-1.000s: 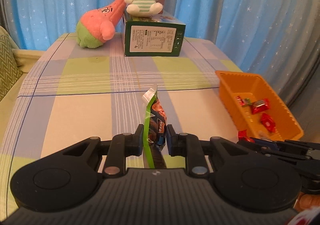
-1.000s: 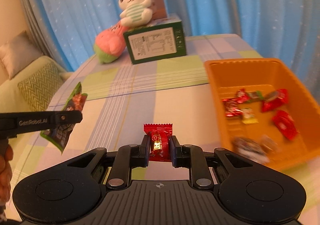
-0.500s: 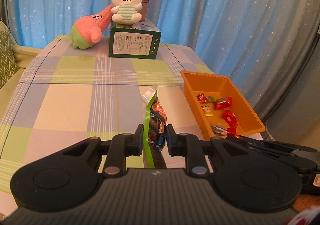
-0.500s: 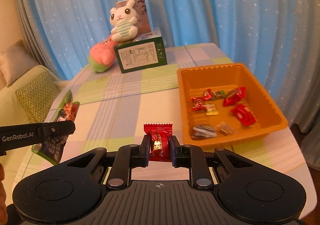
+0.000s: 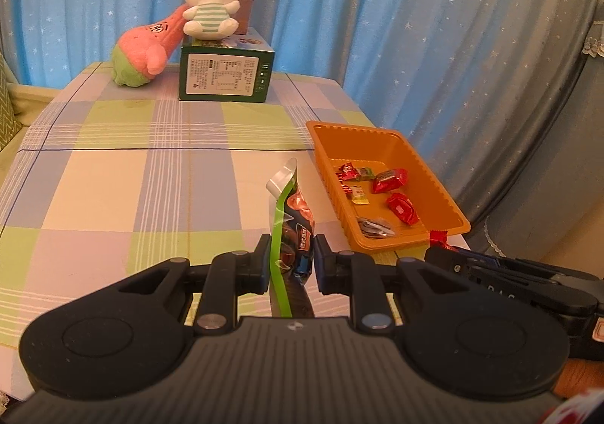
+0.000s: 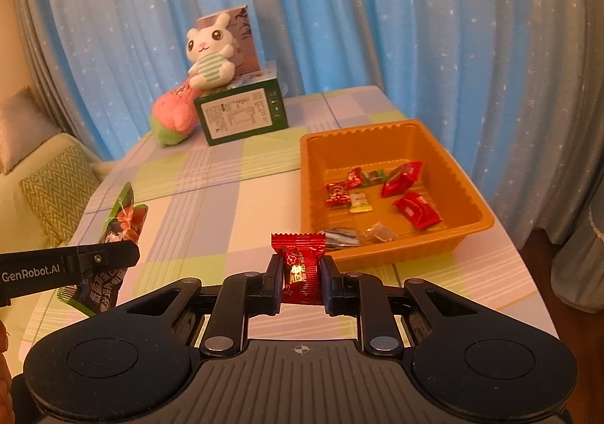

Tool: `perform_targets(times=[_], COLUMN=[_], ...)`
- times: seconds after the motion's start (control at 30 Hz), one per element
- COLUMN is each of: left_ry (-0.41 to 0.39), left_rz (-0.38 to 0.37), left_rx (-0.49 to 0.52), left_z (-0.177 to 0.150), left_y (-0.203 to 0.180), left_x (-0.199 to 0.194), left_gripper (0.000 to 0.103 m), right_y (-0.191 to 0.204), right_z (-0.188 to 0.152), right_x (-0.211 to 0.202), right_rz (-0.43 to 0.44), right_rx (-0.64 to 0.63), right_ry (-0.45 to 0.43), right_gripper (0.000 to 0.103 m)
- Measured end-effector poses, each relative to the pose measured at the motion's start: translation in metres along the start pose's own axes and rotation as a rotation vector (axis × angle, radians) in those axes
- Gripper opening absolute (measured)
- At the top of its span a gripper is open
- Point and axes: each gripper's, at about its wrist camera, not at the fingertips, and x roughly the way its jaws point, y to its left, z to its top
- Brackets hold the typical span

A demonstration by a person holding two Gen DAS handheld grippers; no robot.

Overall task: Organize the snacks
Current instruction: 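Carry the green packet and red candy over the orange tray with both grippers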

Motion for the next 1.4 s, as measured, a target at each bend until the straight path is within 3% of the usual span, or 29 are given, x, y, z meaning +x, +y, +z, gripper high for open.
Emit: perform_targets(times=[1.4], left_ry=[0.029], left_rz=[-0.123], left_rx=[0.112], left_z=[0.026], left_y=[-0.084], left_x=[0.054], left_gripper=[0.02], right_y=[-0.086], right_z=[0.027], right_x=[-0.011], right_rz=[-0.127], right_rx=[0.085], right_ry=[-0.029], right_gripper=[0.021])
